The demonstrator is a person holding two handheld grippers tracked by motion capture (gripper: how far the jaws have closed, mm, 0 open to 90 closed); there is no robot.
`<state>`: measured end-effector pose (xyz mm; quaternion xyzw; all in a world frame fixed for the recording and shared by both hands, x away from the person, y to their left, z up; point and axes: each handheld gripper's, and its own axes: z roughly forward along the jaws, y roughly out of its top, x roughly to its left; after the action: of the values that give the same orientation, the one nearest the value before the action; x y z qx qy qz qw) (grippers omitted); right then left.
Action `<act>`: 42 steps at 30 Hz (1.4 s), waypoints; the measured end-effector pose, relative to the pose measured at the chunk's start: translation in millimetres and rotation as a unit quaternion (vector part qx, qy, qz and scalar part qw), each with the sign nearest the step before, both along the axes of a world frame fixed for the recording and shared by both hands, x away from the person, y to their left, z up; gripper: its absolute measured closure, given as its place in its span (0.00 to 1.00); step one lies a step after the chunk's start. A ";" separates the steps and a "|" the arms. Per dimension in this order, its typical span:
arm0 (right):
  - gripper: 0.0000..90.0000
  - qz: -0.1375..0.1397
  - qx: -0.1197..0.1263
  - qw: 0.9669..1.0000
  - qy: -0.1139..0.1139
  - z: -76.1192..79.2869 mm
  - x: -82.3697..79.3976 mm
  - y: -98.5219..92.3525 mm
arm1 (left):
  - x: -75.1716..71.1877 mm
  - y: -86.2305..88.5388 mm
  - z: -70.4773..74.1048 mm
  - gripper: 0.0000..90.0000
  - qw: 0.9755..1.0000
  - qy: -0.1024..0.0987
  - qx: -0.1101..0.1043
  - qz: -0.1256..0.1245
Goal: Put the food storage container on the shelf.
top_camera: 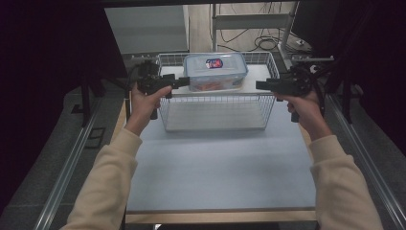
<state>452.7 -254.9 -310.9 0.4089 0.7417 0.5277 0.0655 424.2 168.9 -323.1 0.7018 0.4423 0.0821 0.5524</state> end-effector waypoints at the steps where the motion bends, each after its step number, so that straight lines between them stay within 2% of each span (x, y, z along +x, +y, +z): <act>1: 0.36 0.001 -0.002 1.000 -0.001 -2.6 -3.9 -1.3 | -6.8 -0.8 -4.5 0.24 1.000 -0.001 0.007 -0.005; 6: 0.34 0.018 -0.015 1.000 -0.013 -24.4 -29.8 -9.9 | -32.7 -3.1 -30.8 0.25 1.000 -0.005 0.006 -0.005; 7: 0.34 0.018 -0.015 1.000 -0.013 -24.4 -29.8 -9.9 | -32.7 -3.1 -30.8 0.25 1.000 -0.005 0.006 -0.005; 10: 0.34 0.031 -0.017 0.999 -0.009 -49.4 -45.9 -12.7 | -52.0 -2.6 -53.1 0.25 1.000 -0.013 0.020 -0.006; 11: 0.34 0.029 -0.019 0.999 -0.015 -56.0 -50.3 -13.3 | -57.0 -2.4 -59.0 0.25 1.000 -0.013 0.025 -0.008; 12: 0.34 0.028 -0.018 0.999 -0.018 -62.9 -54.8 -13.6 | -57.0 -2.4 -59.0 0.25 1.000 -0.013 0.025 -0.008; 13: 0.34 0.029 -0.018 0.999 -0.018 -69.8 -59.2 -13.9 | -66.6 -1.0 -71.1 0.25 1.000 -0.011 0.026 -0.011; 14: 0.34 0.030 -0.016 0.999 -0.018 -76.7 -63.7 -14.3 | -66.6 -1.0 -71.1 0.25 1.000 -0.011 0.026 -0.011; 15: 0.34 0.032 -0.014 0.999 -0.016 -83.6 -67.8 -14.7 | -75.8 0.3 -82.8 0.25 1.000 -0.005 0.023 -0.016; 19: 0.34 0.044 -0.012 0.999 -0.004 -107.8 -82.2 -15.6 | -92.9 -0.4 -104.3 0.25 0.999 0.007 0.031 -0.023; 22: 0.34 0.048 -0.023 0.999 0.001 -119.6 -90.5 -14.7 | -104.3 -2.1 -117.4 0.25 0.999 0.015 0.036 -0.031; 23: 0.34 0.048 -0.023 0.999 0.001 -119.6 -90.5 -14.7 | -104.3 -2.1 -117.4 0.25 0.999 0.015 0.036 -0.031; 26: 0.34 0.060 -0.033 0.998 0.012 -135.9 -101.5 -12.2 | -117.6 -5.3 -136.6 0.25 0.998 0.023 0.037 -0.037; 28: 0.34 0.063 -0.037 0.997 0.019 -144.8 -104.7 -10.5 | -119.7 -10.0 -147.1 0.25 0.997 0.040 0.051 -0.050; 32: 0.34 0.066 -0.055 0.996 0.030 -159.2 -106.2 -6.4 | -122.8 -16.4 -161.8 0.25 0.994 0.055 0.068 -0.059; 34: 0.34 0.068 -0.061 0.995 0.030 -161.7 -105.9 -4.6 | -124.5 -17.9 -164.6 0.25 0.994 0.052 0.080 -0.056; 39: 0.33 0.068 -0.070 0.995 0.025 -165.0 -105.0 -2.1 | -125.1 -18.6 -169.3 0.25 0.993 0.054 0.087 -0.050; 42: 0.32 0.063 -0.067 0.995 0.026 -167.3 -104.7 -3.1 | -125.2 -18.8 -172.2 0.25 0.993 0.058 0.087 -0.051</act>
<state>348.0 -258.0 -478.2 0.3698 0.8009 0.4693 0.0394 299.1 150.1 -495.3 0.7726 0.4282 0.0514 0.4659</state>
